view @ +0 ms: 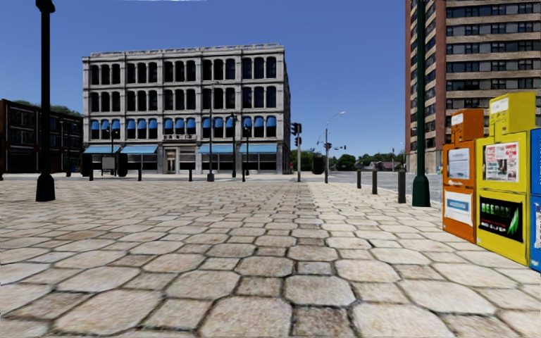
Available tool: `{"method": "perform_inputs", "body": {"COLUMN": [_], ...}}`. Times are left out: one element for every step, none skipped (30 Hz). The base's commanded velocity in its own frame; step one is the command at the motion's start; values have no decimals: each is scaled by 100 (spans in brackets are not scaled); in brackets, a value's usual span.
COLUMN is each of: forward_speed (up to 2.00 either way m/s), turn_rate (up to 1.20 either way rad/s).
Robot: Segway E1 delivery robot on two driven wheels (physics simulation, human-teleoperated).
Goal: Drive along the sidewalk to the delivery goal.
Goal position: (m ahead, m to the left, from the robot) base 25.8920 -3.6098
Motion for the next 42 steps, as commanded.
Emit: {"method": "perform_inputs", "body": {"forward_speed": [200,200,200,200,200,200,200,200,200,200,200,200,200,200,200,200,200,200,200,200,200,200,200,200,200,200,200,200,200,200,200,200,200,200,200,200,200,200,200,200,200,200], "turn_rate": [6,0,0,0,0,0,0,0,0,0,0,0,0,0,0,0,0,0,0,0,0,0,0,0,0,0,0,0,0,0,0,0,0,0,0,0,0,0,0,0,0,0]}}
